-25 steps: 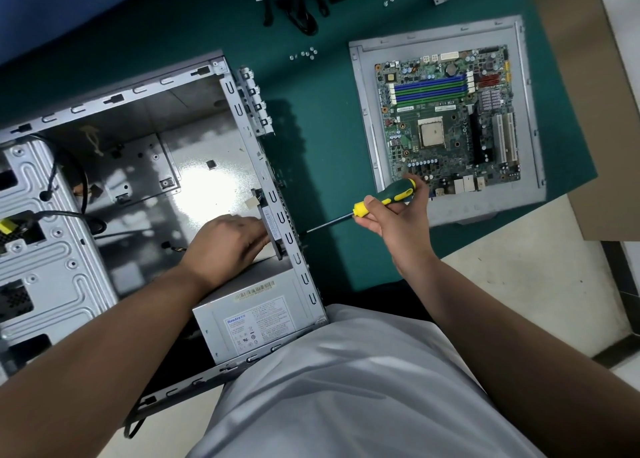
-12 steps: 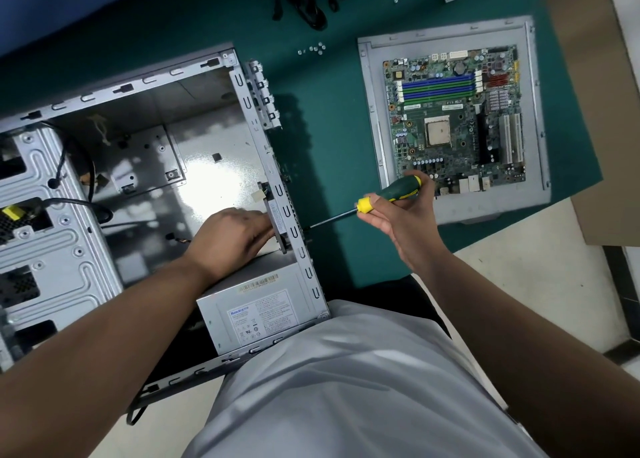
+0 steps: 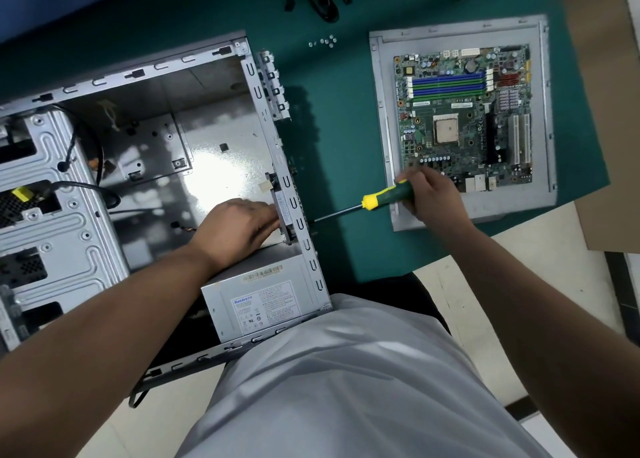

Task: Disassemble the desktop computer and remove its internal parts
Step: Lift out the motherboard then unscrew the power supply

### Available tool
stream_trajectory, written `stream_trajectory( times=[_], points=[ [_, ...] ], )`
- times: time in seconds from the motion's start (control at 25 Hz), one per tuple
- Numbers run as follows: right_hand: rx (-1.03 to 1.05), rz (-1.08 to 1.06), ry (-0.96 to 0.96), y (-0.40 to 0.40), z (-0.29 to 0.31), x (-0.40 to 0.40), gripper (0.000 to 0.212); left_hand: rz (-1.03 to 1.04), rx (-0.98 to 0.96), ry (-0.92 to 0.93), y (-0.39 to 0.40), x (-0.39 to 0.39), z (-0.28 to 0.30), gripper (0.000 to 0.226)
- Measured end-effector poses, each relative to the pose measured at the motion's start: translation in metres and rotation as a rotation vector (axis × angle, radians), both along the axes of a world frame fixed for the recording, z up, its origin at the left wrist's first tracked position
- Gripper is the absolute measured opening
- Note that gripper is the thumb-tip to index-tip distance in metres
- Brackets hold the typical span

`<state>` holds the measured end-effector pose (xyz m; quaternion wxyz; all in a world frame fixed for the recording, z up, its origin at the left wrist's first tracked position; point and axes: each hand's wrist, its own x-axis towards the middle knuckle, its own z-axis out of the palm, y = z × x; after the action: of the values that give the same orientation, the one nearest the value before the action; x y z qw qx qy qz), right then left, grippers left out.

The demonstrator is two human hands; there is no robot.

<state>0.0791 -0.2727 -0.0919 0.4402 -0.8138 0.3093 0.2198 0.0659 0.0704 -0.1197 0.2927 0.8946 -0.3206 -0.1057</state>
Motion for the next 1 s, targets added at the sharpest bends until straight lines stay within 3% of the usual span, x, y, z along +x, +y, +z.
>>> stream_trajectory(
  times=[0.12,0.2,0.28,0.32,0.4,0.48,0.56,0.6,0.64,0.72,0.8,0.96,1.0],
  points=[
    [0.403,-0.188,0.034,-0.004,0.005,0.002,0.023,0.004,0.000,0.004,0.000,0.000,0.001,0.040],
    [0.312,-0.096,0.101,-0.003,0.006,0.003,0.027,0.000,-0.002,0.006,-0.001,0.000,0.001,0.040],
    [0.022,0.106,0.100,-0.002,0.009,0.007,0.046,-0.001,-0.001,0.014,-0.001,0.000,0.001,0.040],
    [0.020,0.097,0.061,-0.003,0.010,0.009,0.039,0.000,-0.002,0.021,0.000,0.000,0.001,0.041],
    [0.310,-0.046,0.032,-0.004,0.013,0.013,0.017,-0.001,-0.007,0.035,0.000,0.001,0.001,0.041],
    [0.427,-0.065,0.071,-0.005,0.018,0.014,0.018,-0.003,-0.011,0.040,0.000,0.001,0.001,0.040],
    [0.214,0.059,0.096,-0.006,0.014,0.016,0.050,-0.006,-0.014,0.032,0.000,0.001,0.001,0.039],
    [0.081,0.107,0.076,-0.005,0.012,0.018,0.055,-0.007,-0.015,0.030,-0.001,0.001,0.001,0.038],
    [0.040,0.076,0.065,-0.004,0.010,0.021,0.048,-0.007,-0.014,0.029,0.000,0.001,0.001,0.038],
    [0.236,-0.080,0.098,-0.003,0.013,0.026,0.020,-0.009,-0.013,0.028,0.000,0.001,0.000,0.038],
    [0.382,-0.075,0.117,-0.004,0.014,0.021,0.023,-0.008,-0.016,0.021,0.000,0.001,-0.001,0.038],
    [0.062,0.111,0.080,-0.002,0.011,0.012,0.024,-0.010,-0.021,0.008,0.000,0.000,-0.002,0.037],
    [0.154,0.010,0.043,0.000,0.010,0.011,0.014,-0.012,-0.021,0.003,0.000,0.000,-0.003,0.037]
  ],
)
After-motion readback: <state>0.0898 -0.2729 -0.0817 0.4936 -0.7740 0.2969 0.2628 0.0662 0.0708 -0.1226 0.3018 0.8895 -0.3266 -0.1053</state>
